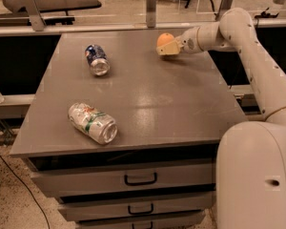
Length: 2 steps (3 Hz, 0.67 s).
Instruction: Move orange near pepsi can
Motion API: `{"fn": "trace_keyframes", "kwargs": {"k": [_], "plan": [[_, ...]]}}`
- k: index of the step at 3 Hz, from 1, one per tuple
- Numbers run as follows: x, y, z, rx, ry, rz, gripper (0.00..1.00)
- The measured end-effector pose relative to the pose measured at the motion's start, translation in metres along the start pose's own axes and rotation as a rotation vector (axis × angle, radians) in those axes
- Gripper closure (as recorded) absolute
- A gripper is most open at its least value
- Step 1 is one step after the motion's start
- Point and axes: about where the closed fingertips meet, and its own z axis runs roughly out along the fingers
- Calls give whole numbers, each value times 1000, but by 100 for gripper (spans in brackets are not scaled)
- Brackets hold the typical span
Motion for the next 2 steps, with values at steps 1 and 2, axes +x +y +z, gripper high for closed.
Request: {"fn": "trace_keyframes", "kwargs": {"k": [1, 2], "plan": [[-18, 16, -29, 5, 7, -88, 100], [-18, 16, -29, 5, 8, -88, 100]]}}
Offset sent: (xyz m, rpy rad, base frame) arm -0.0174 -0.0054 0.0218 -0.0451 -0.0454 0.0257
